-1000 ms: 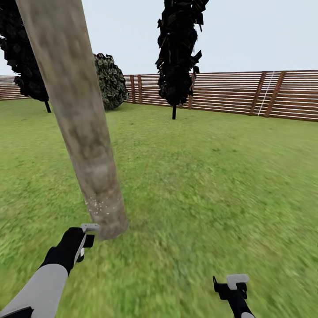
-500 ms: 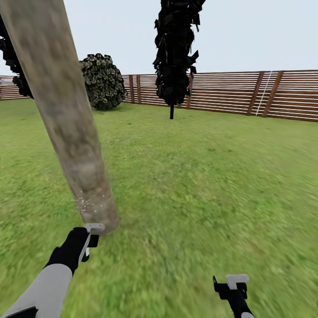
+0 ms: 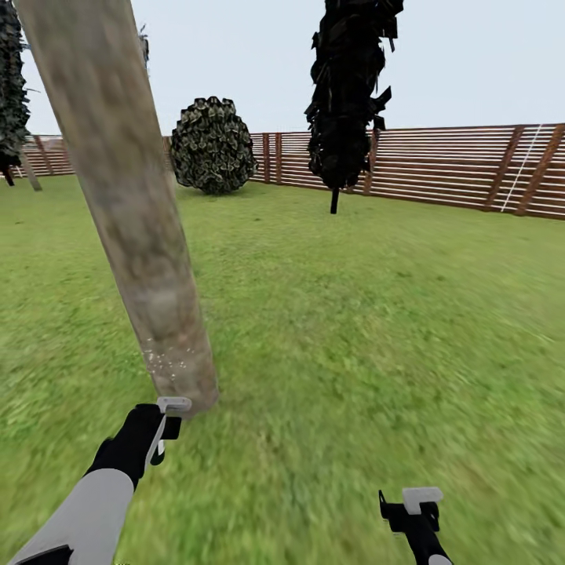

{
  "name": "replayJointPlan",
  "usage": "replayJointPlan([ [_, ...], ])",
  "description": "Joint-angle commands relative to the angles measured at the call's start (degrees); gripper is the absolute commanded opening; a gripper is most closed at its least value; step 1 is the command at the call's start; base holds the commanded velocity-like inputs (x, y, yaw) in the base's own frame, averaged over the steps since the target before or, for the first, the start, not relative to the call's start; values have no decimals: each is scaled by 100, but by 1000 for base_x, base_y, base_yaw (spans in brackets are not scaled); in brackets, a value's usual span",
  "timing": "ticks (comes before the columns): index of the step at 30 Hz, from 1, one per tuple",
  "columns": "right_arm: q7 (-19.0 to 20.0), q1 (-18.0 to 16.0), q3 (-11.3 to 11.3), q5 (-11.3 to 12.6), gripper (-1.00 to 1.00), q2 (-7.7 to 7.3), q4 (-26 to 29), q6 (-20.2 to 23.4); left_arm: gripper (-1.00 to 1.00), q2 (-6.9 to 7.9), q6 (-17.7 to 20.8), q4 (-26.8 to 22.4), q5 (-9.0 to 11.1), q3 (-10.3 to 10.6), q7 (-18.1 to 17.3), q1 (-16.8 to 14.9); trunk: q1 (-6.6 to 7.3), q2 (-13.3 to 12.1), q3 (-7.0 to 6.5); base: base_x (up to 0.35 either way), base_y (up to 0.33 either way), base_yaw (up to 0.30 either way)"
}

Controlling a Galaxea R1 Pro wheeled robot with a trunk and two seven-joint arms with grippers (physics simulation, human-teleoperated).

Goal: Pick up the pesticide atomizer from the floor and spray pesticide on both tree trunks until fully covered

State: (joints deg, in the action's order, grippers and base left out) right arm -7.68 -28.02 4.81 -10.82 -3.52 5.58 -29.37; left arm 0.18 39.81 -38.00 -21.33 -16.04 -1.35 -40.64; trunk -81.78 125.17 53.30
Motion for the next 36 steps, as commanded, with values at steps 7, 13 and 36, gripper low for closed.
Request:
replayJointPlan([
  [7,-14,-2,46,-61,100,1,-4,-16,-100,-5,18,-6,-33,-13,-14,-5,-1,2,5,141,-269,278],
  [13,1,-2,46,-52,100,16,-39,-16,-100,-11,27,-92,-9,-32,-20,-5,-1,2,5,35,-274,133],
  [36,-23,-2,55,-43,100,1,-127,-16,-100,-20,18,-91,2,-48,492,-5,-1,2,5,62,-266,107],
])
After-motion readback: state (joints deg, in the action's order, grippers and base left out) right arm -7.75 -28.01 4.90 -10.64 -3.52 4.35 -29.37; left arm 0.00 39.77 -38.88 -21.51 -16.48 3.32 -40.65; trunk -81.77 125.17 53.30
